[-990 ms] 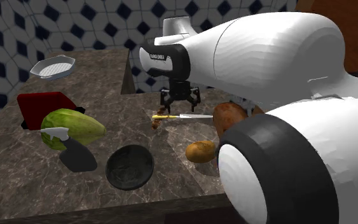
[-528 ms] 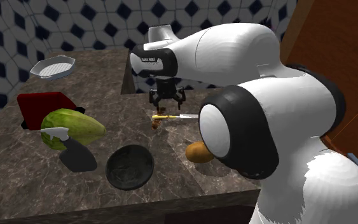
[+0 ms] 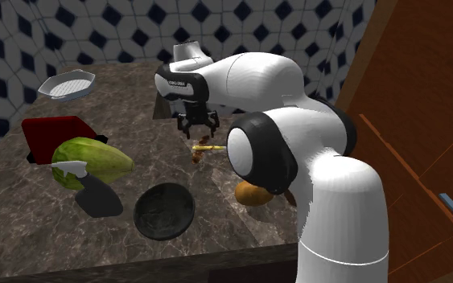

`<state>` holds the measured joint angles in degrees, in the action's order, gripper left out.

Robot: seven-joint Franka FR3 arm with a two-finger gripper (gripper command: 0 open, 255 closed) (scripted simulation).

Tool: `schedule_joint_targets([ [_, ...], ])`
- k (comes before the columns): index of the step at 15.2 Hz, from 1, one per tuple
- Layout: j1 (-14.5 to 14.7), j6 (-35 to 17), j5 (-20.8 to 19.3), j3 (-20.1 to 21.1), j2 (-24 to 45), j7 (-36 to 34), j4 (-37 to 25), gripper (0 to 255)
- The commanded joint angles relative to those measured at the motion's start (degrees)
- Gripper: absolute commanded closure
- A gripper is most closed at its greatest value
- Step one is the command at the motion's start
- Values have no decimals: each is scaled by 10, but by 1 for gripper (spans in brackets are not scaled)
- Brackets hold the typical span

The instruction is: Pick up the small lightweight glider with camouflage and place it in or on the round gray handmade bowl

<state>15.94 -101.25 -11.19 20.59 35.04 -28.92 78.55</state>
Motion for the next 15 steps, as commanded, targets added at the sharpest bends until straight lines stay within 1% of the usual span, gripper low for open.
schedule_joint_targets([
  [1, 3, -6, -3, -2, 12, -1, -5, 0],
  [6, -1, -47, -6, -4, 15, -5, 33, 0],
  [14, -1, -47, -6, -4, 15, -5, 33, 0],
  [15, -1, -47, -6, -4, 15, -5, 33, 255],
])
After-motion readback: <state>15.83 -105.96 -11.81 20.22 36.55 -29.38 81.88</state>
